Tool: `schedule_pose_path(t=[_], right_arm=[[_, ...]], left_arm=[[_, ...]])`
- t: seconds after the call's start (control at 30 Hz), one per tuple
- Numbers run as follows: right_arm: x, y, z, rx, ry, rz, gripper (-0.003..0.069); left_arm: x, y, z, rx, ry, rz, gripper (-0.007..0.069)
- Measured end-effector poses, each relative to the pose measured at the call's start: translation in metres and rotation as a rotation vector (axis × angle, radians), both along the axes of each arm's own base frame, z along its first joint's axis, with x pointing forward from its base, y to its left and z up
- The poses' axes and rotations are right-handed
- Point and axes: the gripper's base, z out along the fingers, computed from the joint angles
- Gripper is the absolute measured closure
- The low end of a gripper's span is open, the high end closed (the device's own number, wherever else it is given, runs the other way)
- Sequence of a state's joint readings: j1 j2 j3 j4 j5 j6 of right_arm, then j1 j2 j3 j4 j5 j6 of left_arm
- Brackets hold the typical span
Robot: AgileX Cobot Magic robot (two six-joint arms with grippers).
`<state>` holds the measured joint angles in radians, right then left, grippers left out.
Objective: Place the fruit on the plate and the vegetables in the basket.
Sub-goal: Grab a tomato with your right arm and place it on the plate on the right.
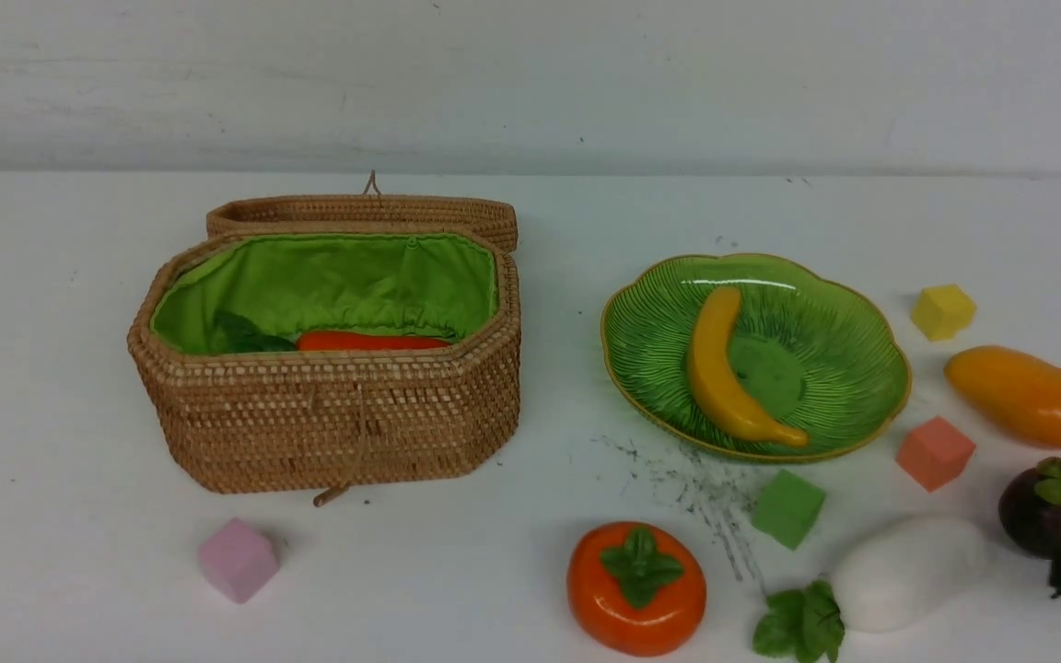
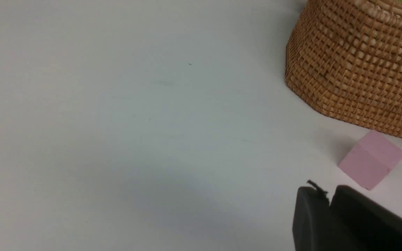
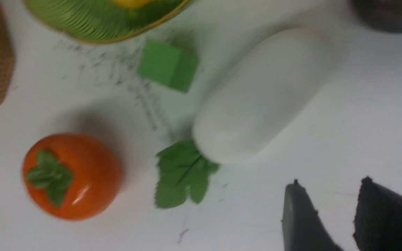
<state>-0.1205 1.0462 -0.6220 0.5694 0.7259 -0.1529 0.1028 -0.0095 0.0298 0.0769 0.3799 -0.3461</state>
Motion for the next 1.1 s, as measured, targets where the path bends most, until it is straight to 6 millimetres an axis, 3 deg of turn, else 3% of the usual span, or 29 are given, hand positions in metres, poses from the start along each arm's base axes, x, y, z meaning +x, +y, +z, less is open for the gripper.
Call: schedule_pose_path(t=[0.27,0.43,0.6,0.8,1.1], right_arm=[[0.021,0.036,-0.007,0.084,-0.001,0.242,0.0281],[0.049,0.067,0.000,0.077,0.021,0.360,0.0160],[0.071,0.106,0.005,0.078,0.022,0.484,0.0085],[0.091,0.141,-0.012,0.075,0.092,0.584,0.0051],[0.115,0.154,-0.056,0.061,0.221,0.603,0.0051]], left_arm=[[0.000,0.000,0.000,0.000,0.000,0.000,0.0547],[0.000,0.000,0.000,0.000,0.000,0.000,0.0545],[0.000,0.000,0.000,0.000,0.000,0.000,0.0543],[0.000,0.000,0.000,0.000,0.000,0.000,0.0543],[0.000,0.000,0.000,0.000,0.000,0.000,0.0533]])
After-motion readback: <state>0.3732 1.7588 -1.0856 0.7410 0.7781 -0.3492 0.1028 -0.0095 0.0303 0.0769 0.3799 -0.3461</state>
